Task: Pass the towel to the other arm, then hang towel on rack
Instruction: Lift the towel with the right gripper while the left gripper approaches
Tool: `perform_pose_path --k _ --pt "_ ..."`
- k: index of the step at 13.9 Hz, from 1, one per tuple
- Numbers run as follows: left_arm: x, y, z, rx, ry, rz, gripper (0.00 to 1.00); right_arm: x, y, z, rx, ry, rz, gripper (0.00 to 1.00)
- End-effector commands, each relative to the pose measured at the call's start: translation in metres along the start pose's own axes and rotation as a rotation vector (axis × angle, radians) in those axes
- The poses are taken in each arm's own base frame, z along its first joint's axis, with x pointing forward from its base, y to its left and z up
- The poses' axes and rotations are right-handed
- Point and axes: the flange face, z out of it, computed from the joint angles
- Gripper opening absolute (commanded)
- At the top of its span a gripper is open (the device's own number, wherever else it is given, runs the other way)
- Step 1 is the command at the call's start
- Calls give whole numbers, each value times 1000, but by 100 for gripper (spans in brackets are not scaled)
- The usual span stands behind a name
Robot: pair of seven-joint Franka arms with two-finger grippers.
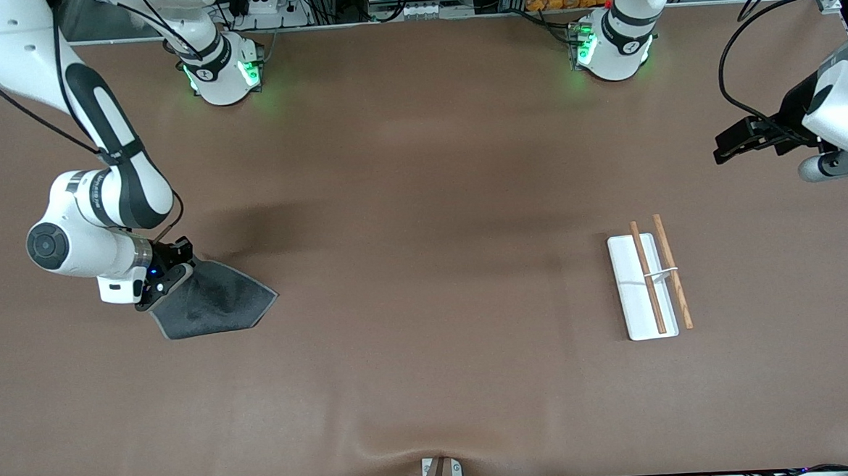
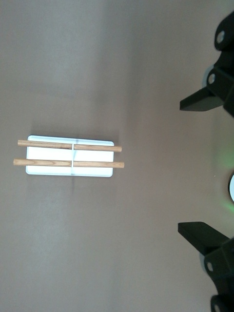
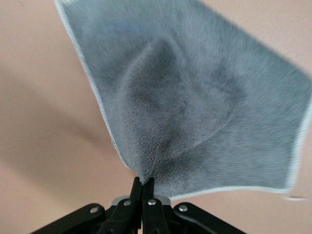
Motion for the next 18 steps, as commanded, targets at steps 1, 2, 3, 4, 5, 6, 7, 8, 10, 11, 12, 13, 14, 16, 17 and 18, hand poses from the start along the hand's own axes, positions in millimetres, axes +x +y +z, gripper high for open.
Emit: perform_pose_path --k 1,2,3,4,5,6,7,8,10,11,12,13,14,16,17,18 --pt "-1 11 -3 -49 -14 9 100 16 -30 -50 13 -27 126 0" --pt "0 15 -1 -67 -22 -10 100 23 -42 -70 17 -46 193 0" --pt "0 19 0 -88 -27 -37 100 29 -55 -84 33 -47 284 0" --pt "1 27 5 -106 -40 -57 100 40 -82 -99 53 -29 363 0" --pt "2 39 10 -108 -54 -72 100 52 -108 -106 57 -39 460 0" --pt "2 53 9 -108 -49 -89 100 65 -130 -115 47 -53 558 0" --pt "4 67 9 -108 -48 -121 100 78 -157 -121 35 -58 628 0" --pt "6 78 10 -109 -52 -151 100 86 -171 -126 30 -50 690 0" --pt "9 96 12 -111 -54 -179 100 92 -183 -139 106 -52 805 0" --pt "7 107 13 -109 -54 -195 100 94 -188 -146 153 -62 855 0" --pt "6 114 13 -114 -48 -225 100 96 -191 -155 175 -61 902 0" --pt "5 121 13 -118 -40 -256 100 97 -195 -160 187 -65 956 0" --pt "5 128 15 -121 -41 -284 100 101 -203 -165 203 -64 1003 0" --pt "2 138 16 -123 -37 -315 100 111 -224 -178 251 -65 1111 0" --pt "1 143 17 -123 -39 -332 100 115 -236 -184 266 -66 1157 0" --pt "0 148 20 -121 -43 -356 100 119 -247 -191 275 -63 1191 0"
